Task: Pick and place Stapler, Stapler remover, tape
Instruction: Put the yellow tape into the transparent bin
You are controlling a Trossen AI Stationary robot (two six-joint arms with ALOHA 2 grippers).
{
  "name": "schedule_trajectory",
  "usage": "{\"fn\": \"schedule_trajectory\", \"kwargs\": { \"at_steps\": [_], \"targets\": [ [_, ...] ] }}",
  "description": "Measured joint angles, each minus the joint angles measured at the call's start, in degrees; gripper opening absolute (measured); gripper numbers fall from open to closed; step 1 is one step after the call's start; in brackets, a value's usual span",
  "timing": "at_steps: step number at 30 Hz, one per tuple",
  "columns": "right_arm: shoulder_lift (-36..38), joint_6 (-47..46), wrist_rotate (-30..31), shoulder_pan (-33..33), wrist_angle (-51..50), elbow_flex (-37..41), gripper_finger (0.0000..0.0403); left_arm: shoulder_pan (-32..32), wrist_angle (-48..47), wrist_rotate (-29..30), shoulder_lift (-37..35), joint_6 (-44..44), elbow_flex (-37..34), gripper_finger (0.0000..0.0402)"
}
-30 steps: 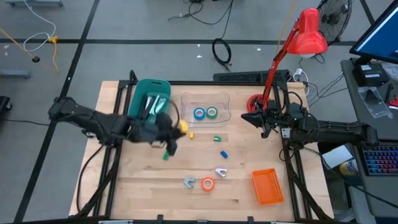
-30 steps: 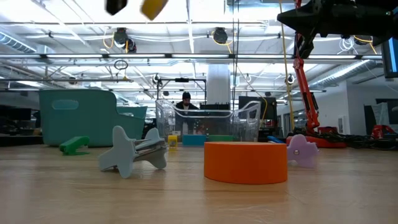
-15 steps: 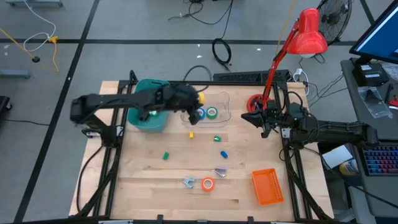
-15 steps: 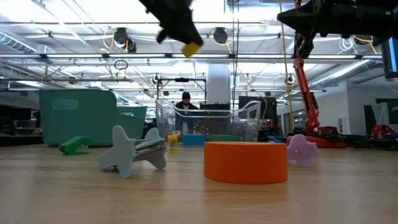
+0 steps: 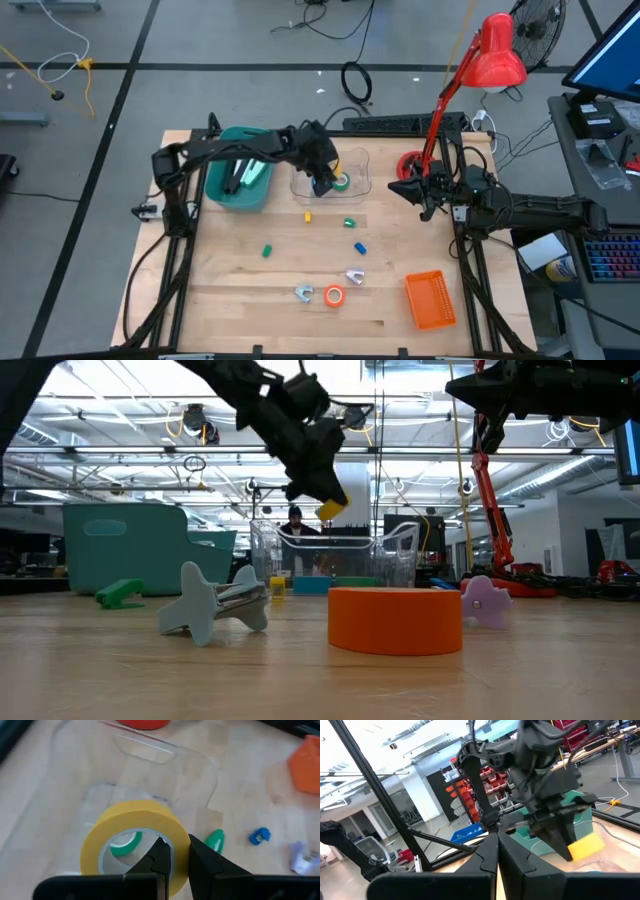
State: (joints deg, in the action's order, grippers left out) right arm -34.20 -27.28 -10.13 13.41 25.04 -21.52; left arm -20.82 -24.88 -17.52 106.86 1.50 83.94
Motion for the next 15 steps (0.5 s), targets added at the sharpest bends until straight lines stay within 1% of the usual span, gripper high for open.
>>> {"fn": "schedule_trajectory", "kwargs": {
  "at_steps": [4,8,12,15],
  "targets": [
    [0.0,-0.6,0.0,0.0,0.0,0.0,0.0004,-2.1,1.8,-6.0,2.3,-0.3,0.0,0.0035],
    [0.0,-0.6,0.0,0.0,0.0,0.0,0.0004,-3.8,2.7,-8.4,3.7,-0.3,0.0,0.0035],
    [0.0,-0.8,0.0,0.0,0.0,0.0,0.0004,-4.4,2.5,-12.7,4.9,-0.3,0.0,0.0035],
    [0.0,-0.7,0.2,0.0,0.0,0.0,0.0004,-4.2,2.0,-13.7,5.6,-0.8,0.0,0.0035]
  ]
}}
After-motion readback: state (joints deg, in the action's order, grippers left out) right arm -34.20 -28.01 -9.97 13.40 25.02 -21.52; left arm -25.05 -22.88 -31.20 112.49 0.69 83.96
